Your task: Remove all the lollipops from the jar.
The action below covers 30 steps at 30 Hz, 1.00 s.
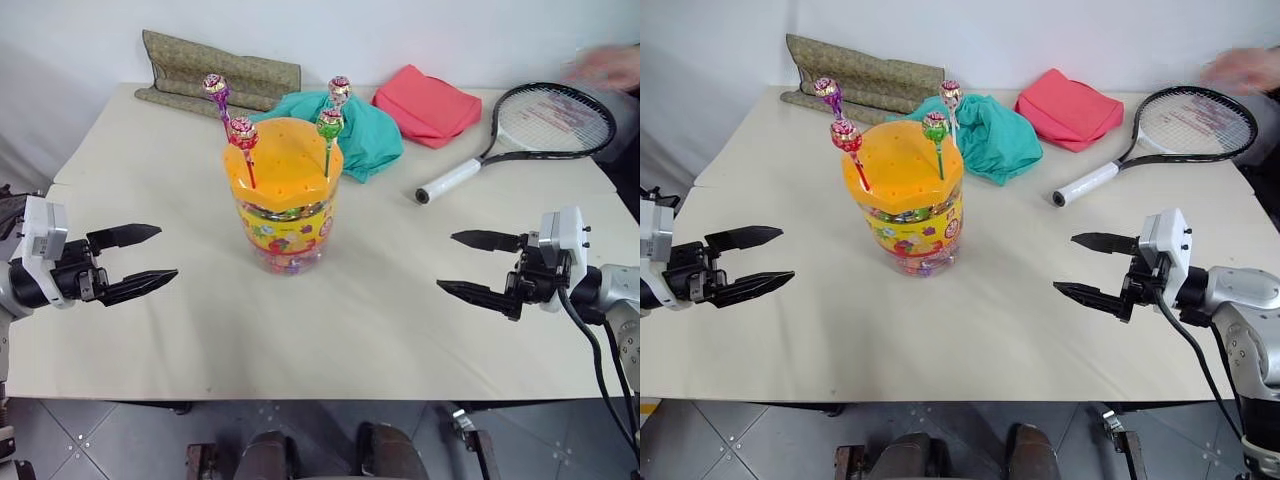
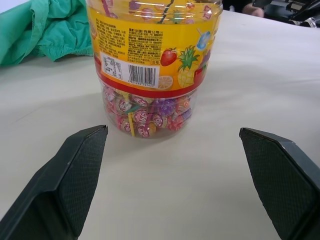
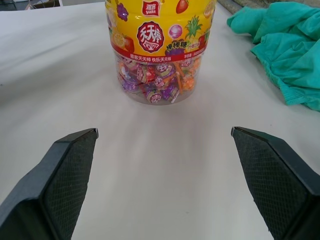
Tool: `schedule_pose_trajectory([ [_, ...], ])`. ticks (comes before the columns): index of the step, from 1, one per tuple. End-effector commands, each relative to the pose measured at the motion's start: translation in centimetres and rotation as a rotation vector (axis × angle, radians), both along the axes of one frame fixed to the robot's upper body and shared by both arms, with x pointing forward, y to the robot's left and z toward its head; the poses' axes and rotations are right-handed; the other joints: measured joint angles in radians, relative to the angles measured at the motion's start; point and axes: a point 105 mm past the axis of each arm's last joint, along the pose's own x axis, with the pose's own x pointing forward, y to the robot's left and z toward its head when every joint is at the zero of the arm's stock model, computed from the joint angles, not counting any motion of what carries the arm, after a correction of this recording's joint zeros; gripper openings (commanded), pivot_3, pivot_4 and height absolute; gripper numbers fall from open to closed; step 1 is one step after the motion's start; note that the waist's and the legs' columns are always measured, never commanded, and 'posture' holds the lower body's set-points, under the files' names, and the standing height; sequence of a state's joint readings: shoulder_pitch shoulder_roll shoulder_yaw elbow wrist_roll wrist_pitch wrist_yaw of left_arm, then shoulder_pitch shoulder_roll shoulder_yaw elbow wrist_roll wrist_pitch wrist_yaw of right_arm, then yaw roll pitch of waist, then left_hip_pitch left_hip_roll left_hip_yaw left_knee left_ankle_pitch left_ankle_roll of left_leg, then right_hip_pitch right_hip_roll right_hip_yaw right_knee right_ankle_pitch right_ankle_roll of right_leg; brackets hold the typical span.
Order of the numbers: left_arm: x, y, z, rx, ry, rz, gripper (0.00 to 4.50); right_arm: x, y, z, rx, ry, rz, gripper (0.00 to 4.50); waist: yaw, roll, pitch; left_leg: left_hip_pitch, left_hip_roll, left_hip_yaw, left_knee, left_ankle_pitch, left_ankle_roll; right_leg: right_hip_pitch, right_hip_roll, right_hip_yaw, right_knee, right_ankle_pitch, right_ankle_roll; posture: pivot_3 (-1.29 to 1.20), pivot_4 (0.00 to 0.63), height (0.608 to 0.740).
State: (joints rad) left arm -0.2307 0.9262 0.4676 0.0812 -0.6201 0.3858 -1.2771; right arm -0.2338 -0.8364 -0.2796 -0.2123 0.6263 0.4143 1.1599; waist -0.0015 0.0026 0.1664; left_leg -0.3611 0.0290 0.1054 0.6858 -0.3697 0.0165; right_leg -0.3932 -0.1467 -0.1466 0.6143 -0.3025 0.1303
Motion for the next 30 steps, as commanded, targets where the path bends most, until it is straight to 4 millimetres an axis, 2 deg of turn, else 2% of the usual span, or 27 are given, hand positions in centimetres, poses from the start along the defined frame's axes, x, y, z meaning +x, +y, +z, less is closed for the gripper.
schedule_pose_trajectory([
  [1,-0.5,0.0,1.2,0.006,-0.053,-0.004,4.5,-0.2,0.3,1.0,-0.004,-0.042,0.024,4.47,0.0,0.0,0.0,0.0,0.0,0.0,0.0,0.0,0.0,0.0,0.0,0.0,0.0,0.0,0.0,0.0,0.15,0.74],
  [10,-0.6,0.1,1.0,0.006,-0.055,-0.002,4.5,-0.6,0.3,0.7,0.006,-0.038,0.021,4.47,0.001,0.0,0.0,0.0,0.0,0.0,0.0,0.0,0.0,0.0,0.0,0.0,0.0,0.0,0.0,0.0,0.15,0.74],
  [16,-0.7,-0.7,2.5,0.025,-0.108,-0.05,4.5,-0.8,0.0,1.4,0.007,-0.056,0.016,4.47,0.002,0.0,0.0,0.0,0.0,0.0,0.0,0.0,0.0,0.0,0.0,0.0,0.0,0.0,0.0,0.0,0.15,0.74],
  [18,-0.8,-1.3,3.2,0.03,-0.133,-0.075,4.5,-0.9,-0.1,1.8,0.007,-0.067,0.014,4.47,0.003,-0.001,0.0,0.0,0.0,0.0,0.0,0.0,0.0,0.0,0.0,0.0,0.0,0.0,0.0,0.0,0.15,0.74],
  [22,-1.4,-2.9,5.8,0.046,-0.196,-0.156,4.5,-2.1,-0.3,3.8,0.006,-0.099,0.037,4.47,0.003,-0.002,0.002,-0.001,0.0,0.0,0.001,0.0,0.0,0.0,0.0,0.0,0.0,0.0,0.0,0.0,0.15,0.74],
  [26,-1.1,-4.6,7.1,0.032,-0.237,-0.22,4.5,-2.9,0.2,5.4,0.045,-0.124,0.055,4.47,0.003,-0.002,0.002,-0.001,0.0,-0.003,0.001,0.0,0.0,0.0,0.0,0.0,0.0,0.0,0.0,0.0,0.15,0.74],
  [30,-0.6,-7.1,8.2,0.003,-0.274,-0.315,4.5,-3.1,0.5,6.7,0.085,-0.161,0.047,4.47,0.006,-0.003,0.002,-0.002,0.0,-0.003,0.004,0.0,0.0,0.0,0.0,0.0,0.002,0.0,0.0,0.0,0.15,0.74],
])
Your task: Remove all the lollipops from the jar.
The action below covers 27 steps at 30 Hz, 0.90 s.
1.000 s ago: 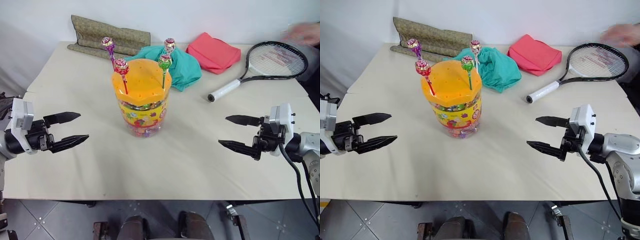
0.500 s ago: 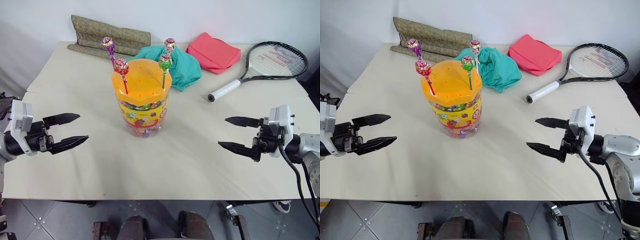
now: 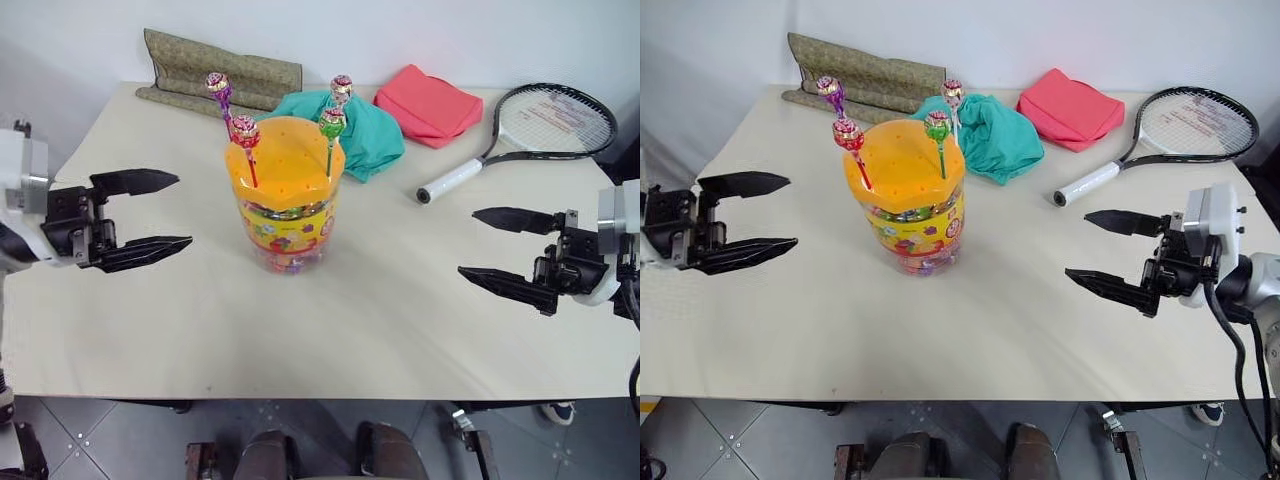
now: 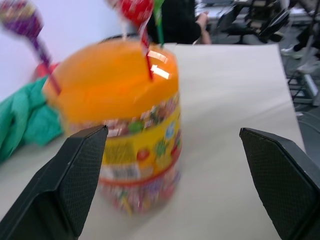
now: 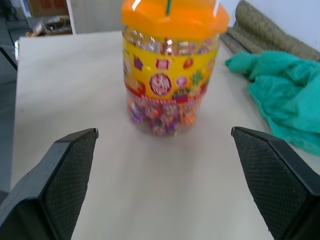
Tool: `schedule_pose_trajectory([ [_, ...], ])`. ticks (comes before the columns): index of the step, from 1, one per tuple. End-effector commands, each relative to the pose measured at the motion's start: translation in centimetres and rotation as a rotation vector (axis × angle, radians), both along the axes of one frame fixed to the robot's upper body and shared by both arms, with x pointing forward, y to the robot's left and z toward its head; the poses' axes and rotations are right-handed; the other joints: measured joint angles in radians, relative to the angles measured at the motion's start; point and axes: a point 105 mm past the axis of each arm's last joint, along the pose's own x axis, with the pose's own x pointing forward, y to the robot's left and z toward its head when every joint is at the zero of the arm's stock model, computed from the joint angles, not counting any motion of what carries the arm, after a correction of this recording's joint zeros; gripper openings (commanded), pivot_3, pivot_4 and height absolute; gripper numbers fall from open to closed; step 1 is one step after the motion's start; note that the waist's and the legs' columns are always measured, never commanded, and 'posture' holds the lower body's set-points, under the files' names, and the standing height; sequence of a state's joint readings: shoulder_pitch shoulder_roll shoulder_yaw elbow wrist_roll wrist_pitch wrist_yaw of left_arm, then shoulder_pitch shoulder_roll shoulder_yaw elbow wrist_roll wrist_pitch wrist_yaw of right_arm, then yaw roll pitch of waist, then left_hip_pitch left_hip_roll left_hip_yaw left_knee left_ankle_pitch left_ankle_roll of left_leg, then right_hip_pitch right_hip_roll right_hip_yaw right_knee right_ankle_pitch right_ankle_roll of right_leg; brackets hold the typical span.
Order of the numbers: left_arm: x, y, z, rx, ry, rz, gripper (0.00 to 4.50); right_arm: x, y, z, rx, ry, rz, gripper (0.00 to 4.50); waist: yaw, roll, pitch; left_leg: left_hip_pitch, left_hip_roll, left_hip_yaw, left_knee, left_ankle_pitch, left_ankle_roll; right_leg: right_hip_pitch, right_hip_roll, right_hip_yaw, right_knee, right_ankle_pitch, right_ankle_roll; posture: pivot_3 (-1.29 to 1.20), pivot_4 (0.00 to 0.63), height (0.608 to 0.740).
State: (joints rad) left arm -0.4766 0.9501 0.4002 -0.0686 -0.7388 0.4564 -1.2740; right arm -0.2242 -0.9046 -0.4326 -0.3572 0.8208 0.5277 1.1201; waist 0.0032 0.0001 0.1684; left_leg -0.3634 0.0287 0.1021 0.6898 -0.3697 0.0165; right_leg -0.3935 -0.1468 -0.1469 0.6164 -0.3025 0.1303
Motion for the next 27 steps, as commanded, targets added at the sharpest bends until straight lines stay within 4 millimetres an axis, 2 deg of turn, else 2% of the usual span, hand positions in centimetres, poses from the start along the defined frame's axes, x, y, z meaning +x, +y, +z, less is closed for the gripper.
schedule_pose_trajectory([
  [1,0.1,-2.2,1.3,-0.017,-0.051,-0.087,4.5,-0.5,0.4,2.1,0.03,-0.078,0.003,4.47,0.002,0.0,0.0,-0.002,0.0,0.0,0.002,0.0,0.0,0.0,0.0,-0.001,0.0,0.0,0.0,0.0,0.15,0.74],
  [5,1.5,-4.0,1.4,-0.036,-0.039,-0.14,4.5,-0.6,1.0,2.3,0.034,-0.093,0.018,4.47,0.009,-0.001,0.0,-0.006,0.0,-0.001,0.007,0.0,0.0,-0.001,0.0,-0.004,0.001,0.0,0.0,0.0,0.15,0.74],
  [9,3.8,-5.5,1.1,-0.046,-0.042,-0.144,4.5,-1.1,1.8,2.9,0.058,-0.108,0.04,4.47,0.019,-0.001,0.001,-0.006,0.0,0.0,0.008,0.0,0.0,0.0,0.0,-0.005,0.002,0.0,0.0,0.0,0.15,0.74],
  [17,5.9,-6.7,0.9,-0.047,-0.015,-0.143,4.5,-1.8,2.0,3.4,0.078,-0.133,0.014,4.47,0.025,-0.004,0.002,-0.008,0.0,-0.002,0.01,0.0,0.001,0.0,0.0,-0.007,0.002,0.0,0.0,0.0,0.15,0.74],
  [20,5.9,-7.2,1.3,-0.058,-0.034,-0.182,3.87,-1.9,2.1,3.4,0.081,-0.138,-0.001,4.5,0.025,-0.004,0.002,-0.008,0.0,-0.003,0.01,0.0,0.001,0.0,0.0,-0.007,0.002,0.0,0.0,0.0,0.15,0.74],
  [27,5.8,-7.9,1.6,-0.058,-0.047,-0.23,1.66,-2.0,2.0,3.3,0.081,-0.145,-0.019,4.5,0.024,-0.004,0.003,-0.008,0.0,-0.004,0.01,0.0,0.001,0.001,0.0,-0.008,0.002,0.0,0.0,0.0,0.15,0.74],
])
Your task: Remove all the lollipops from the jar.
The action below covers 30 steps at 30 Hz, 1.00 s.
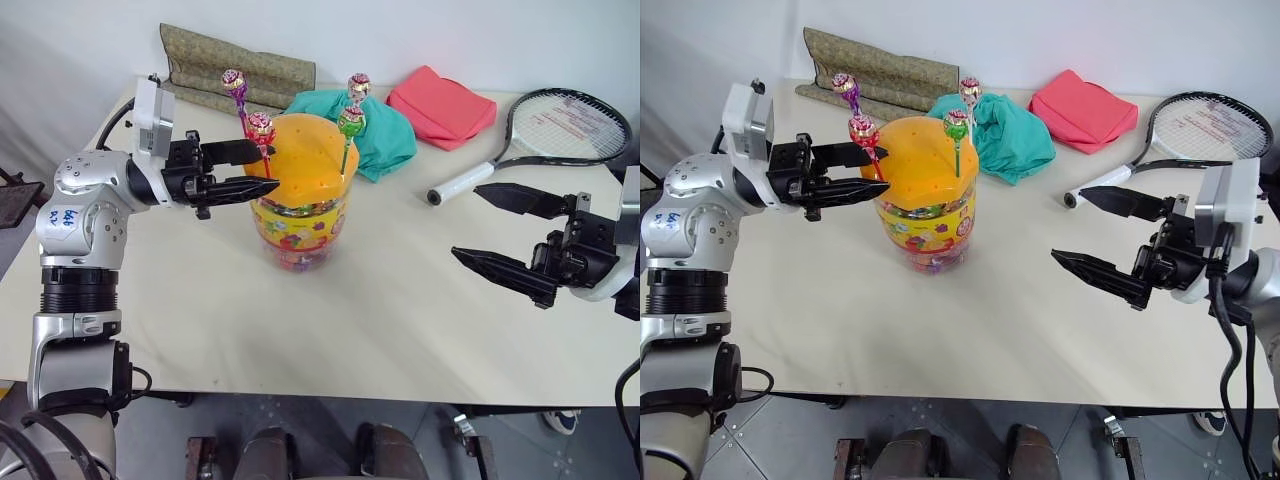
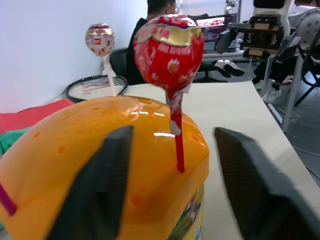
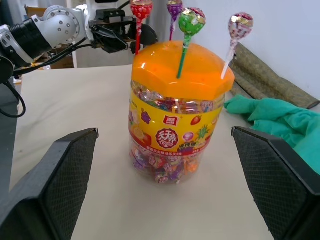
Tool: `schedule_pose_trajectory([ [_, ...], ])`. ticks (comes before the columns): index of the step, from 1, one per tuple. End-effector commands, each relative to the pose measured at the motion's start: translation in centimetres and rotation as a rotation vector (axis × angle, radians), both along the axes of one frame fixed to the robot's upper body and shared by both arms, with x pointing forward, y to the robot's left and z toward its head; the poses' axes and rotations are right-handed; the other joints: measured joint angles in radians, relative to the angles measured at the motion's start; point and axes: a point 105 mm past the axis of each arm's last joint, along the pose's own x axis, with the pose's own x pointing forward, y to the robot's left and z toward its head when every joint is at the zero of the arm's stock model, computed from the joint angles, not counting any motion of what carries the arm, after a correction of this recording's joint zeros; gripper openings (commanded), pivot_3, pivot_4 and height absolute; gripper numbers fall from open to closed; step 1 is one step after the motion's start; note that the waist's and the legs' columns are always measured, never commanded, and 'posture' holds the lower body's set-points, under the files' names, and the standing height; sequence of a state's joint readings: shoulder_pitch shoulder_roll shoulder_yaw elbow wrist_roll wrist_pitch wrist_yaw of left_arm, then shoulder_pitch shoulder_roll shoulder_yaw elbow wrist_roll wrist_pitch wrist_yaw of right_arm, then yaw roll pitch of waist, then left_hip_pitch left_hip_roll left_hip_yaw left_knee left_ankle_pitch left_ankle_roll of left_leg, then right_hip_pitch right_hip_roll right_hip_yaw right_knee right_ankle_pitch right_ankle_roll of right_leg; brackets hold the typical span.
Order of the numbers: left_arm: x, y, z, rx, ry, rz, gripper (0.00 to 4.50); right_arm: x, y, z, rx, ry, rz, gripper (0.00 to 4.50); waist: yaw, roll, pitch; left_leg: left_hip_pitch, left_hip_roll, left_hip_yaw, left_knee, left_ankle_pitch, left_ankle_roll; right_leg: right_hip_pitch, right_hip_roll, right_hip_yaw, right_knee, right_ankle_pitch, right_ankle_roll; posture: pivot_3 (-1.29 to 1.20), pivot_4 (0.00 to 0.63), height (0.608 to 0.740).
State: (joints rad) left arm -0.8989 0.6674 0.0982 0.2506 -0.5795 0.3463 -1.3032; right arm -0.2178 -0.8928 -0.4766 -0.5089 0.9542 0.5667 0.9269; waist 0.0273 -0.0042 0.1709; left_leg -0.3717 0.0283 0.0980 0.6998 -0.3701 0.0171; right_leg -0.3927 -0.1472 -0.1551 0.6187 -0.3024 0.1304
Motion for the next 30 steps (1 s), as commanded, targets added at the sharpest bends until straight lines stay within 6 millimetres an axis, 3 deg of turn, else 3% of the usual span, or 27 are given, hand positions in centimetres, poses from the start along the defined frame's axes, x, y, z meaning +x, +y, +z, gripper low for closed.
schedule_pose_trajectory([
  [1,-0.2,-0.4,0.8,0.012,-0.035,-0.017,1.34,-0.8,0.1,1.0,0.0,-0.064,0.005,4.5,0.0,0.0,0.0,0.0,0.0,0.0,0.0,0.0,0.0,0.0,0.0,0.0,0.0,0.0,0.0,0.0,0.15,0.74],
  [6,-0.2,-0.9,1.3,0.004,-0.055,-0.023,0.04,-0.8,0.1,1.0,-0.007,-0.064,0.006,4.5,0.0,0.0,0.0,0.0,0.0,0.0,0.0,0.0,0.0,0.0,0.0,0.0,0.0,0.0,0.0,0.0,0.15,0.74],
  [13,-0.6,-1.5,3.8,-0.048,-0.132,0.004,0.04,-0.4,-0.1,1.3,-0.015,-0.065,0.012,4.5,0.001,-0.001,0.001,-0.001,0.0,-0.001,0.001,0.0,0.0,0.0,0.0,-0.001,0.0,0.0,0.0,0.0,0.15,0.74],
  [17,-1.0,-0.7,5.9,-0.12,-0.191,0.076,0.04,-0.2,0.0,1.4,-0.019,-0.058,0.04,4.5,-0.002,-0.001,0.001,-0.001,0.0,-0.002,0.001,0.0,0.0,0.0,0.0,-0.001,0.0,0.0,0.0,0.0,0.15,0.74],
  [21,-1.2,0.1,6.6,-0.153,-0.211,0.141,0.04,0.1,0.0,1.5,-0.025,-0.048,0.062,4.5,-0.003,-0.001,0.001,-0.001,0.0,-0.002,0.001,0.0,0.0,0.0,0.0,-0.001,0.0,0.0,0.0,0.0,0.15,0.74],
  [26,0.0,2.6,6.4,-0.137,-0.123,0.397,0.04,0.7,-0.1,1.9,-0.036,-0.043,0.087,4.5,-0.004,-0.001,0.001,-0.001,0.0,-0.004,0.001,0.0,0.0,0.0,0.0,0.0,0.0,0.0,0.0,0.0,0.15,0.74],
  [30,0.3,6.8,5.8,-0.134,0.021,0.69,0.04,1.0,-0.1,1.7,-0.049,-0.016,0.116,4.5,-0.005,-0.002,0.001,0.0,0.001,-0.006,0.0,0.0,0.0,0.0,0.0,0.0,0.0,0.0,0.0,0.0,0.15,0.74],
])
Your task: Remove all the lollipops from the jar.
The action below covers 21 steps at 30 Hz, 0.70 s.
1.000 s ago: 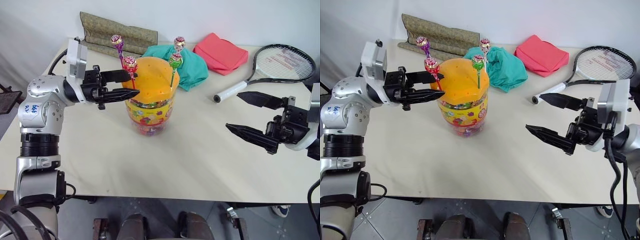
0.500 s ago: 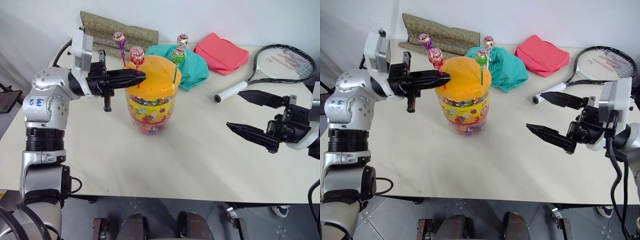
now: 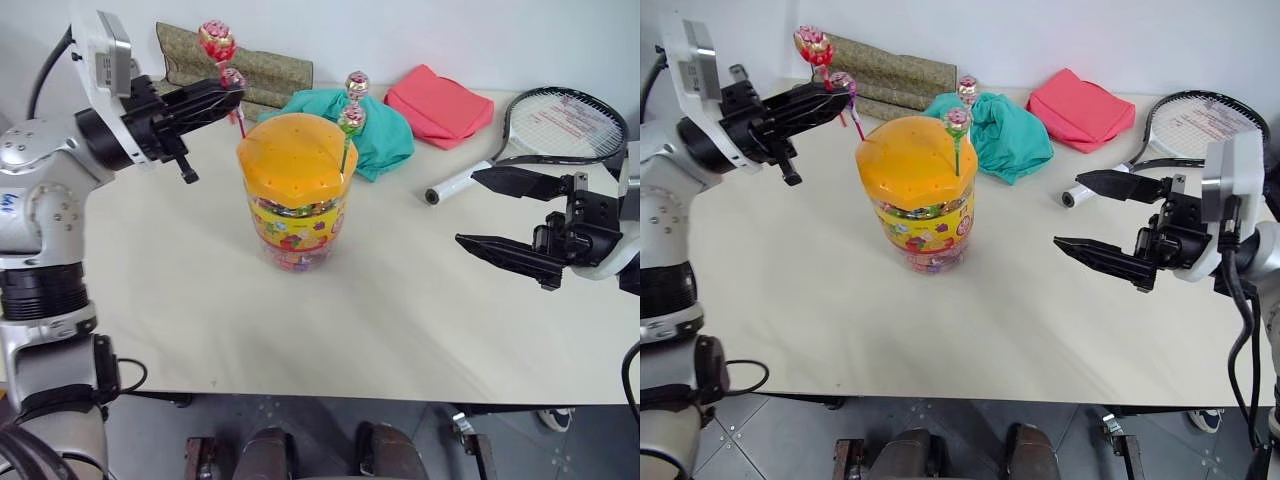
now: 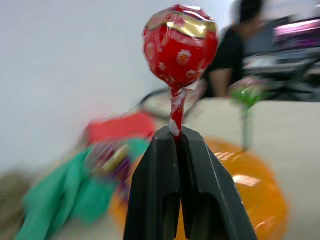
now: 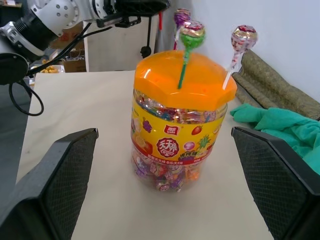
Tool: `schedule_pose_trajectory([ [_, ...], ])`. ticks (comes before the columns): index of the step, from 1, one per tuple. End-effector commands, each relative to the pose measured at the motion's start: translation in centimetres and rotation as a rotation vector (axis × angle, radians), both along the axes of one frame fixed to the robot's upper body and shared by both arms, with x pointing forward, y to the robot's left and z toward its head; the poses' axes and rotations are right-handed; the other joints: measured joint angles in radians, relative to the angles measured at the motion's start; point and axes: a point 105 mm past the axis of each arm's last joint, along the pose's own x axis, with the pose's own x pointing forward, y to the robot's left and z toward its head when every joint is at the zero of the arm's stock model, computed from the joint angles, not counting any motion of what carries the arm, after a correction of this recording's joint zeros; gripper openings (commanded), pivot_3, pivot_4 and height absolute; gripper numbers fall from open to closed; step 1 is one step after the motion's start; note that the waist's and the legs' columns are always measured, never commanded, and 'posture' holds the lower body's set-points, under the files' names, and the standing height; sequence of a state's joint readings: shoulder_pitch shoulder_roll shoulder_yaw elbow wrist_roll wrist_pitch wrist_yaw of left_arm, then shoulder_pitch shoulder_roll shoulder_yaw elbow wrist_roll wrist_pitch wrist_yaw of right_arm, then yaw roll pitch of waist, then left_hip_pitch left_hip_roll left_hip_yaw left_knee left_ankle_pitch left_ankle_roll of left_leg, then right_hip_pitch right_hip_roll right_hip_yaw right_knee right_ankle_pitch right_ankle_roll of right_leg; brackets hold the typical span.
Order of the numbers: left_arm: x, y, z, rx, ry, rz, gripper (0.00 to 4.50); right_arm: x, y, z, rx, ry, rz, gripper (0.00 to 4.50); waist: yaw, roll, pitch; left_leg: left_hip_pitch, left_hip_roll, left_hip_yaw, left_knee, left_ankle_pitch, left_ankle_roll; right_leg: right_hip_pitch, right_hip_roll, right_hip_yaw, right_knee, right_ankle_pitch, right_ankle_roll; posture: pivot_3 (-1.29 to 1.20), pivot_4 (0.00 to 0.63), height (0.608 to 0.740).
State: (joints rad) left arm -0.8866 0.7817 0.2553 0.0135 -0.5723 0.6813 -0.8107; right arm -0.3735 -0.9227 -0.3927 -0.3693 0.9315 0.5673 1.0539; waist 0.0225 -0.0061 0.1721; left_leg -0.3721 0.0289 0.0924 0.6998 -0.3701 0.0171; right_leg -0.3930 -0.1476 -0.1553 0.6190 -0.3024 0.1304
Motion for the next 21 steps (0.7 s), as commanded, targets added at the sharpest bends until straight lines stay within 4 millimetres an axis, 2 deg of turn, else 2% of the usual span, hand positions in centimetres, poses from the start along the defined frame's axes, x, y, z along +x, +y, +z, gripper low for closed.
schedule_pose_trajectory([
  [1,-1.2,3.1,1.0,-0.018,0.009,0.182,0.04,-0.1,-0.3,0.6,-0.027,-0.013,0.018,4.5,0.0,0.0,0.0,0.0,0.0,0.0,0.0,0.0,0.0,0.0,0.0,0.0,0.0,0.0,0.0,0.0,0.15,0.74],
  [5,-1.8,6.3,-0.6,0.036,0.125,0.341,0.04,0.3,-0.3,0.5,-0.034,0.003,0.038,4.5,0.0,-0.002,0.001,0.0,0.0,0.0,0.0,0.0,0.0,0.0,0.0,0.0,0.0,0.0,0.0,0.0,0.15,0.74],
  [8,-2.2,8.9,-2.8,0.06,0.257,0.473,0.04,0.7,-0.2,0.3,-0.043,0.014,0.06,4.5,0.002,-0.002,0.001,0.0,0.0,0.0,0.0,0.0,0.0,0.0,0.0,0.0,0.0,0.0,0.0,0.0,0.15,0.74],
  [12,-2.1,11.7,-6.8,0.085,0.454,0.622,0.04,1.2,0.1,0.2,-0.044,0.019,0.084,4.5,0.004,-0.002,0.002,0.0,0.0,0.001,0.0,0.0,0.0,0.0,-0.001,0.0,0.0,0.0,0.0,0.0,0.15,0.74],
  [16,-2.7,14.6,-12.8,0.204,0.678,0.794,0.04,1.5,0.4,-0.1,-0.044,0.019,0.098,4.5,0.0,-0.001,0.002,0.001,0.0,0.003,-0.001,0.0,0.0,-0.001,0.0,0.0,0.0,0.0,0.0,0.0,0.15,0.74],
  [18,-2.8,15.6,-14.7,0.218,0.742,0.859,0.04,1.5,0.6,-0.1,-0.039,0.019,0.102,4.5,0.001,-0.002,0.002,0.0,0.0,0.005,-0.001,0.0,-0.001,-0.001,0.0,0.0,0.0,0.0,-0.001,0.0,0.15,0.74],
  [21,-2.8,16.2,-16.1,0.235,0.799,0.902,0.04,1.3,0.7,-0.4,-0.036,0.025,0.109,4.5,0.005,-0.003,0.003,0.0,0.0,0.005,-0.001,0.0,-0.001,-0.001,0.0,0.0,0.0,0.0,-0.001,0.0,0.15,0.74],
])
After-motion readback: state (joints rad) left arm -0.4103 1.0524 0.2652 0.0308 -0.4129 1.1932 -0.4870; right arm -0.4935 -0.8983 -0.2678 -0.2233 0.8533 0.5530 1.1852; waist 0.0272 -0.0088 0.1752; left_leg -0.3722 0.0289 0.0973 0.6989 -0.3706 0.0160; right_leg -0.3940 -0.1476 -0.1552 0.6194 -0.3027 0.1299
